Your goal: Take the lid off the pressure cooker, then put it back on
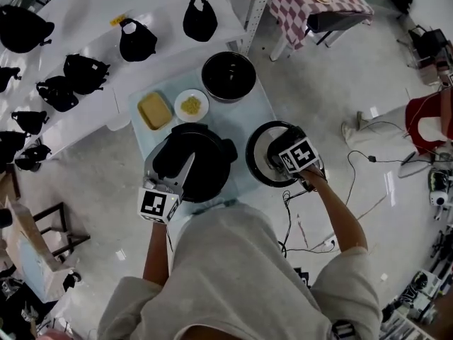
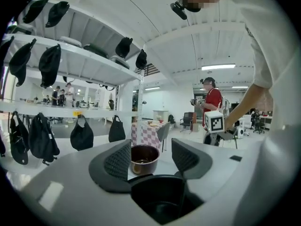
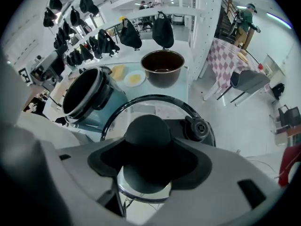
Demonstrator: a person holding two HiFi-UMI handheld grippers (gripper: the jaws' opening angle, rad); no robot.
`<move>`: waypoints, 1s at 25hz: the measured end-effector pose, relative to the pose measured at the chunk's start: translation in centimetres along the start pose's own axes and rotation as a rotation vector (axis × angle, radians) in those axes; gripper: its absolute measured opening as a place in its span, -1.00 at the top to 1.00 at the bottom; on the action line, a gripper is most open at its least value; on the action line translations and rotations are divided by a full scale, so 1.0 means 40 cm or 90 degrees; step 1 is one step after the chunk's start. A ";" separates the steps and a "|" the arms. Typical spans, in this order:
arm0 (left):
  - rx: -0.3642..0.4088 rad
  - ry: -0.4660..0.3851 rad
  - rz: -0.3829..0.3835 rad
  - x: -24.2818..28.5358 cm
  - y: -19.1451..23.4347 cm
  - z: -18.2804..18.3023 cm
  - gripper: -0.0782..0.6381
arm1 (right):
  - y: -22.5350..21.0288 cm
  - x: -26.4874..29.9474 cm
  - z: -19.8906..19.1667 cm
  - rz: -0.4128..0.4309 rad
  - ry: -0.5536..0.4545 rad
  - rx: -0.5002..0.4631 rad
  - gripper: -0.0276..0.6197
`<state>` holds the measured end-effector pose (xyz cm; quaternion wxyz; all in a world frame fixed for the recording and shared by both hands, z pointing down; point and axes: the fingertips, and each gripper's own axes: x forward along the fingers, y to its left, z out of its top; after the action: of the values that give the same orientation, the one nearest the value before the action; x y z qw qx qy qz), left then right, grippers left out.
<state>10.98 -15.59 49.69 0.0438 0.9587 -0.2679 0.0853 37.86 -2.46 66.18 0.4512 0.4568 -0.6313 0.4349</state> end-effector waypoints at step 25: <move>0.008 0.025 0.068 -0.069 -0.006 0.024 0.09 | 0.023 0.375 0.010 -0.035 0.021 -0.040 0.05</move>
<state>8.93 -14.10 48.22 0.0386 0.9414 -0.3174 0.1075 34.28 -5.40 80.46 0.4876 0.4520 -0.6244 0.4099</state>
